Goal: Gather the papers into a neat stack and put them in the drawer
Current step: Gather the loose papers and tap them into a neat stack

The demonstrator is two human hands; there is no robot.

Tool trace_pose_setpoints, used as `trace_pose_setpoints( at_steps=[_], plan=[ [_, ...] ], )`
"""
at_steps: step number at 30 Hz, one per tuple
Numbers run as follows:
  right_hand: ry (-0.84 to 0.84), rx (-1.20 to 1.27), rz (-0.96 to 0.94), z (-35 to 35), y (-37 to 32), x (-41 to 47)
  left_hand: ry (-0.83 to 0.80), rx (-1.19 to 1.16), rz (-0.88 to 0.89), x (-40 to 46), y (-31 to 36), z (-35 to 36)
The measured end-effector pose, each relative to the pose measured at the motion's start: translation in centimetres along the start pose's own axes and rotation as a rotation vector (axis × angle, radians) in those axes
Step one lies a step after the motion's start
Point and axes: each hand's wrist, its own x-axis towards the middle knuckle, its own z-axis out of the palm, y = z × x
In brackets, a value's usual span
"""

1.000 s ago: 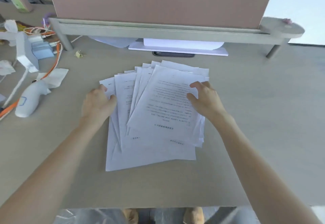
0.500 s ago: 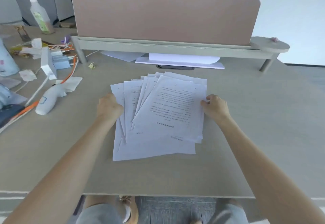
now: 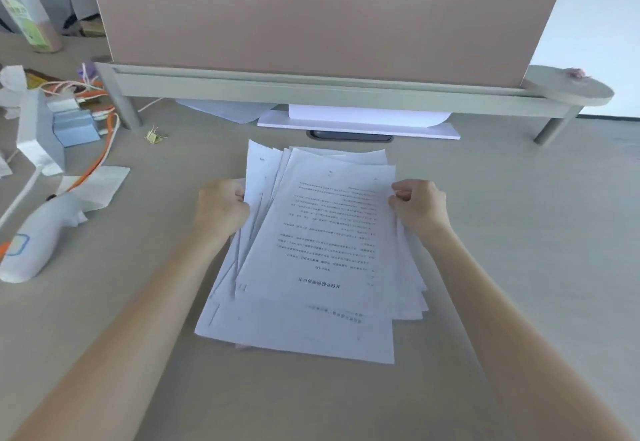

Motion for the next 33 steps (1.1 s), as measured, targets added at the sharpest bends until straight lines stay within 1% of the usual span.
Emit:
trace_pose_setpoints(
  at_steps=[2, 5, 8, 10, 12, 16, 19, 21, 23, 25, 29, 33],
  plan=[
    [-0.032, -0.006, 0.011, -0.1, -0.6, -0.2, -0.031, 0.057, 0.017, 0.1, 0.3, 0.2],
    [-0.032, -0.110, 0.041, -0.5, -0.7, -0.5, -0.016, 0.250, -0.043, 0.0, 0.0, -0.9],
    [-0.022, -0.206, 0.026, -0.4, -0.7, -1.4, -0.048, 0.339, -0.105, -0.4, -0.2, -1.9],
    [-0.017, -0.245, 0.002, 0.2, -1.1, -2.0, -0.087, 0.308, -0.125, -0.5, 0.1, -1.7],
    [-0.002, -0.255, -0.018, 0.9, -1.8, -2.4, -0.109, 0.277, -0.104, -0.8, 1.1, -1.4],
    [-0.008, -0.211, -0.041, 1.7, -2.4, -1.9, -0.089, 0.169, -0.057, -1.0, 2.6, -1.3],
    [-0.020, -0.230, -0.022, 1.0, -2.2, -1.8, -0.114, -0.026, -0.157, 0.3, 0.5, -1.2],
    [-0.006, -0.271, -0.015, 0.5, -1.8, -2.2, -0.111, -0.217, -0.252, 0.1, -0.9, -1.6],
    [0.007, -0.296, -0.024, 0.5, -1.7, -2.7, -0.114, -0.324, -0.307, -0.4, -2.0, -1.6],
    [-0.009, -0.297, -0.039, 0.9, -2.1, -3.2, -0.090, -0.346, -0.302, -0.8, -2.3, -1.4],
    [-0.052, -0.212, -0.032, 1.6, -2.2, -3.3, -0.031, -0.347, -0.285, -1.0, -1.2, -0.7],
    [-0.030, -0.064, 0.053, 1.2, -1.2, -2.5, -0.032, -0.328, -0.272, -0.1, -0.8, -0.5]
  ],
)
